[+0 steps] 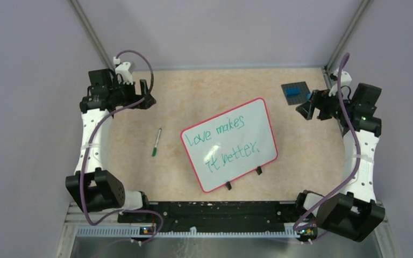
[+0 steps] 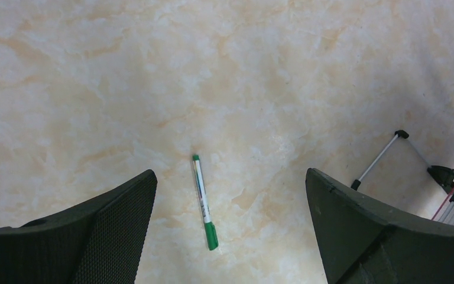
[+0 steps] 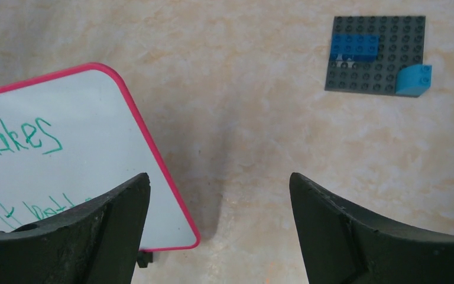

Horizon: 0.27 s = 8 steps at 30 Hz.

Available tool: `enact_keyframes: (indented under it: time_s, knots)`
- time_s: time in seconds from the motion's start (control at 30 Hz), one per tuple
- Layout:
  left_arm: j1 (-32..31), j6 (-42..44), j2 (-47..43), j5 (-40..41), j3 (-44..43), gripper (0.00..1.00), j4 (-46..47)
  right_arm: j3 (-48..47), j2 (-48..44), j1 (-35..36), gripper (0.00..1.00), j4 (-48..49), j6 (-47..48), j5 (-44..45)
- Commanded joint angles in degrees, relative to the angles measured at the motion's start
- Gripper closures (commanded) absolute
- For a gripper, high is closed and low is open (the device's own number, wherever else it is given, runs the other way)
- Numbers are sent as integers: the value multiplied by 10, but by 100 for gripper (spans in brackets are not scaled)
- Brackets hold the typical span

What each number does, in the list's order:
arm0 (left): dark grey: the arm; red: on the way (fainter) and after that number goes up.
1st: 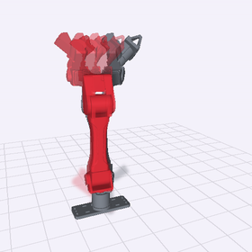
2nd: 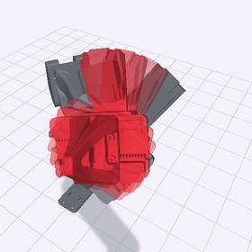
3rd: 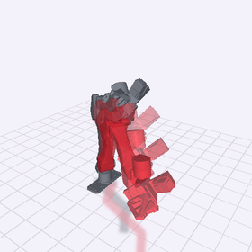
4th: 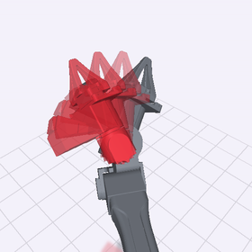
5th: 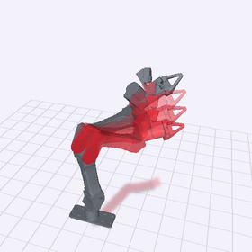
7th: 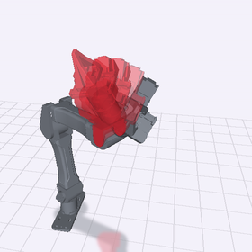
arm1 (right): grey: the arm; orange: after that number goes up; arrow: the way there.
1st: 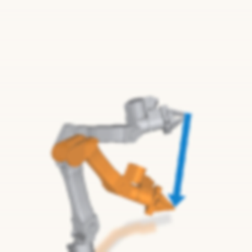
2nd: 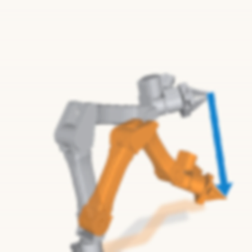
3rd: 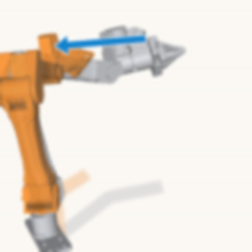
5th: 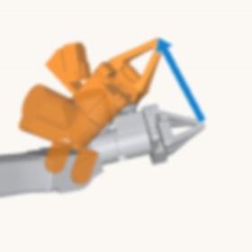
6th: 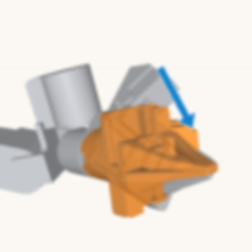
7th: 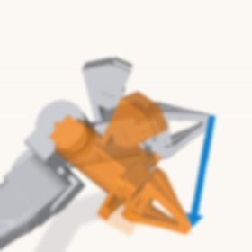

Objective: Write a sentence on the whiteboard
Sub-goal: Reset both arms

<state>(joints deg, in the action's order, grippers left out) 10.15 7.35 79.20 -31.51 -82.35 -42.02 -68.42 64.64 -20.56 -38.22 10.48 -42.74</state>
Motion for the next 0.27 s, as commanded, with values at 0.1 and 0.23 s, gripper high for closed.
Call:
enact_keyframes:
  time_s: [0.1,0.23]
  knots:
    - [3,-26,-45,25,64,1,57,67,-37,-7,15,56,-1,-8]
    - [3,-31,-46,23,68,1,58,86,-44,-7,15,73,-17,-17]
